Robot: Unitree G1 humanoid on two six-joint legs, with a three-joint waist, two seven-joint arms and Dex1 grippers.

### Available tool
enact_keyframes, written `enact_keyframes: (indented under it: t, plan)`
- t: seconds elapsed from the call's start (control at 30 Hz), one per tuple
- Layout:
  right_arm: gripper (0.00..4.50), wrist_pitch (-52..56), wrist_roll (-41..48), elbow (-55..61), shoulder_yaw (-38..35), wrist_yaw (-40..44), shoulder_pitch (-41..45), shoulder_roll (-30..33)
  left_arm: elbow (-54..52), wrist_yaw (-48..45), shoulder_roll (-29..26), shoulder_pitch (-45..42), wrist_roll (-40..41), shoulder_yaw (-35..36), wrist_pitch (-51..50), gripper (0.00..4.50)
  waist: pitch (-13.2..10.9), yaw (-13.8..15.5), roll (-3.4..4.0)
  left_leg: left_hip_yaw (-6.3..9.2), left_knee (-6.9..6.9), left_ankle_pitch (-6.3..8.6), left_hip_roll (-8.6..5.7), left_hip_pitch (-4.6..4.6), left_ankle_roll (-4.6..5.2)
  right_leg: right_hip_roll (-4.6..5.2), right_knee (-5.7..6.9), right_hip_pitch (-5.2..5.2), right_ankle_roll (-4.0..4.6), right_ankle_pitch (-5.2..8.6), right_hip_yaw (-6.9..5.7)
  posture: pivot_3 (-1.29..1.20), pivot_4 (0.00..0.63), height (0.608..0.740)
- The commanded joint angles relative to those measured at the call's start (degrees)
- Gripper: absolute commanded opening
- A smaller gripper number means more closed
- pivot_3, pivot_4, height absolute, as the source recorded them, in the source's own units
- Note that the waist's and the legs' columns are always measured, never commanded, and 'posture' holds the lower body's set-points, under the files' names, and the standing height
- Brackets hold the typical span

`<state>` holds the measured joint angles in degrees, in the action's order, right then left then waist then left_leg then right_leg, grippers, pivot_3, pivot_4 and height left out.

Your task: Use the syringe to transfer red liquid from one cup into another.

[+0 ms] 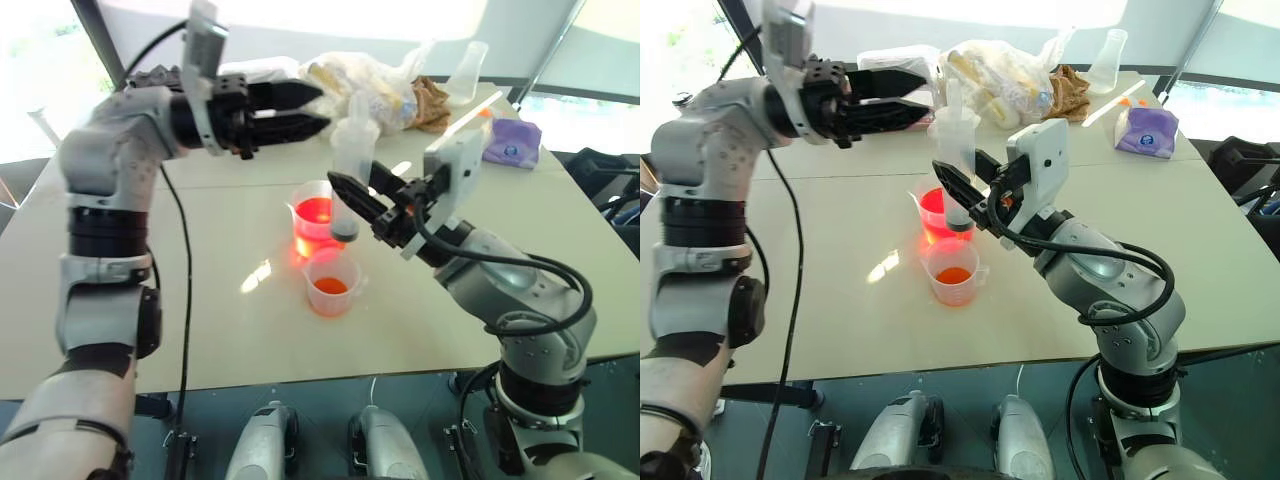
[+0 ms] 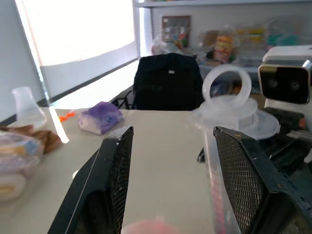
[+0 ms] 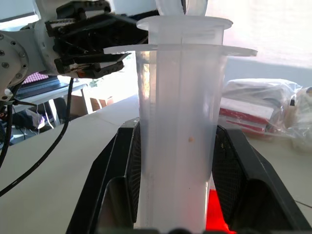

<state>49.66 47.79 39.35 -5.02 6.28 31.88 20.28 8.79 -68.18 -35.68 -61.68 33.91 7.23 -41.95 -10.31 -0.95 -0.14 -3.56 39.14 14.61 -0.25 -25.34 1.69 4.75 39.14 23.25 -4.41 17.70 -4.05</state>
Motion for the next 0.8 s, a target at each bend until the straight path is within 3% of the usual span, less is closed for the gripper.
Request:
enact_keyframes:
  t: [0.03,0.17,0.33,0.57,0.8]
  plan:
    - [1.53,0.6,7.4,-1.0,-6.7,-1.8,4.4,0.8,-9.0,4.9,-3.2,3.1,6.3,6.0,-7.8,2.78,0.0,0.1,0.00,0.00,0.00,-0.10,0.00,0.00,-0.17,0.01,0.00,0.00,0.00,0.00,0.00,0.00,0.150,0.740]
    - [1.53,5.5,20.9,-10.2,-14.7,-7.7,11.3,5.0,-16.6,10.7,-6.1,10.7,11.4,11.0,-15.0,2.78,0.0,0.5,0.00,0.01,0.00,-0.12,0.01,0.04,-0.20,0.08,0.00,-0.08,0.00,0.00,-0.02,0.00,0.150,0.740]
    - [1.53,21.3,25.9,-32.0,-14.4,-7.2,18.1,17.4,-26.5,18.3,-6.9,24.8,11.7,14.4,-15.2,2.78,0.0,0.3,-0.04,-0.03,-0.01,-0.10,-0.06,0.19,-0.14,0.24,-0.09,-0.28,0.01,-0.01,0.00,0.00,0.150,0.740]
    - [1.53,35.4,16.3,-57.6,-6.0,0.3,23.8,20.7,-36.0,24.2,-5.2,42.8,12.3,16.9,-12.8,2.78,0.0,-0.1,-0.02,-0.06,-0.12,-0.07,-0.06,0.23,-0.09,0.25,-0.15,-0.31,0.02,-0.01,0.01,0.00,0.150,0.740]
    - [1.53,31.2,1.0,-71.4,6.6,14.9,27.8,19.0,-40.0,26.2,-4.3,54.8,8.1,13.9,-5.9,2.78,0.0,0.3,0.00,-0.20,-0.17,0.18,-0.06,0.27,0.34,0.28,-0.16,-0.27,0.04,-0.02,0.13,0.00,0.150,0.740]
